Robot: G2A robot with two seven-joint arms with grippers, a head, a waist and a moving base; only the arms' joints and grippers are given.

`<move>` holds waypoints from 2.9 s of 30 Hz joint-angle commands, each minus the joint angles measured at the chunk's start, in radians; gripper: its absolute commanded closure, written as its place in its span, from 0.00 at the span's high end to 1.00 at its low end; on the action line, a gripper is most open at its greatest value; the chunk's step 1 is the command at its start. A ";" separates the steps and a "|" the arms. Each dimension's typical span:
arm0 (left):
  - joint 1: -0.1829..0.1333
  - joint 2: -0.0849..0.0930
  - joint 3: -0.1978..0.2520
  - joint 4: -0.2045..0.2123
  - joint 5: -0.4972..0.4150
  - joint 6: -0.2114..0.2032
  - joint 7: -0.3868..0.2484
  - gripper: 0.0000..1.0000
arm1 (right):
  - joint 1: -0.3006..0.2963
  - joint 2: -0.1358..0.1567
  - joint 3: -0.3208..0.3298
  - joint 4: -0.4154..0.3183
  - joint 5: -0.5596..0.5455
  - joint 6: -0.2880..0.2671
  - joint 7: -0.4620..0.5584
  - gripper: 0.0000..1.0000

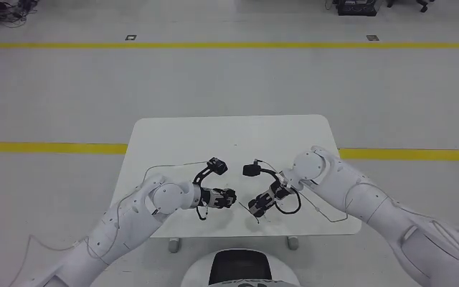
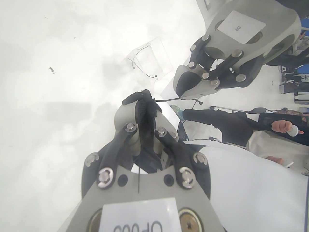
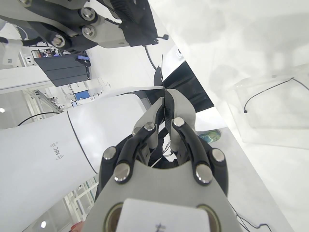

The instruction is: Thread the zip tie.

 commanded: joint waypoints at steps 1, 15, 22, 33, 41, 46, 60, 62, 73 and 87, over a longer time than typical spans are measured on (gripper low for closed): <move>0.000 0.000 0.000 0.000 0.000 0.000 0.000 0.00 | -0.001 -0.003 0.003 0.002 -0.002 0.000 0.002 0.00; 0.000 0.000 0.000 0.000 0.000 0.000 0.000 0.00 | -0.008 -0.020 0.020 0.018 -0.018 -0.002 0.010 0.00; 0.000 0.000 0.000 0.000 0.000 0.000 0.000 0.00 | -0.011 -0.028 0.029 0.029 -0.024 -0.003 0.013 0.00; 0.000 0.000 0.000 0.000 0.000 0.000 0.000 0.00 | -0.015 -0.040 0.041 0.044 -0.032 -0.007 0.019 0.00; 0.000 0.000 0.000 0.000 0.000 0.000 0.000 0.00 | -0.018 -0.046 0.052 0.049 -0.040 -0.010 0.024 0.00; 0.000 0.000 0.000 0.000 0.000 0.000 0.000 0.00 | -0.018 -0.052 0.056 0.053 -0.042 -0.009 0.031 0.00; 0.000 0.000 0.000 0.000 0.000 0.000 0.000 0.00 | -0.021 -0.066 0.066 0.069 -0.051 -0.006 0.040 0.00; 0.000 0.000 0.000 0.000 0.000 0.000 0.000 0.00 | -0.021 -0.068 0.067 0.072 -0.052 -0.006 0.040 0.00; 0.000 0.000 0.000 0.000 0.000 0.000 0.000 0.00 | -0.026 -0.076 0.079 0.083 -0.058 -0.006 0.042 0.00; 0.000 0.000 0.000 0.000 0.000 0.000 0.000 0.00 | -0.026 -0.086 0.092 0.094 -0.060 -0.011 0.056 0.00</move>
